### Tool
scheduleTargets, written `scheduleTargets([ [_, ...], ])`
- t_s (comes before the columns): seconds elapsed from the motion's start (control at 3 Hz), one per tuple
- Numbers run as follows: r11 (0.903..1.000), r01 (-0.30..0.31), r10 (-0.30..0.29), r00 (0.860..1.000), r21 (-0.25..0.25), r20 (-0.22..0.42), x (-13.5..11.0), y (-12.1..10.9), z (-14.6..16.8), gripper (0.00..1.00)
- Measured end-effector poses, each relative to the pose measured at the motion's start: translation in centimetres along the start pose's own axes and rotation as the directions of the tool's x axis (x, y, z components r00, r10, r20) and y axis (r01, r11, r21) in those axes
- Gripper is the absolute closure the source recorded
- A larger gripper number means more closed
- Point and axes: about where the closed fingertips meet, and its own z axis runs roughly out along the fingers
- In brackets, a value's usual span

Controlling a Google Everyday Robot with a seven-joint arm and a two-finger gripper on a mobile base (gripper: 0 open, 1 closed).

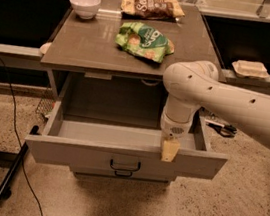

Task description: Open top drawer

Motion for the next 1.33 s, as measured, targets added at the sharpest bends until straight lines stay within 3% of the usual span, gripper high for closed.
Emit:
scheduleTargets([
  [1.0, 0.9997, 0.022, -0.022, 1.000, 0.008, -0.007, 0.3, 0.4, -0.8, 0.17],
  [1.33, 0.9991, 0.014, -0.011, 0.998, 0.041, -0.063, 1.4, 1.8, -2.9, 0.00],
])
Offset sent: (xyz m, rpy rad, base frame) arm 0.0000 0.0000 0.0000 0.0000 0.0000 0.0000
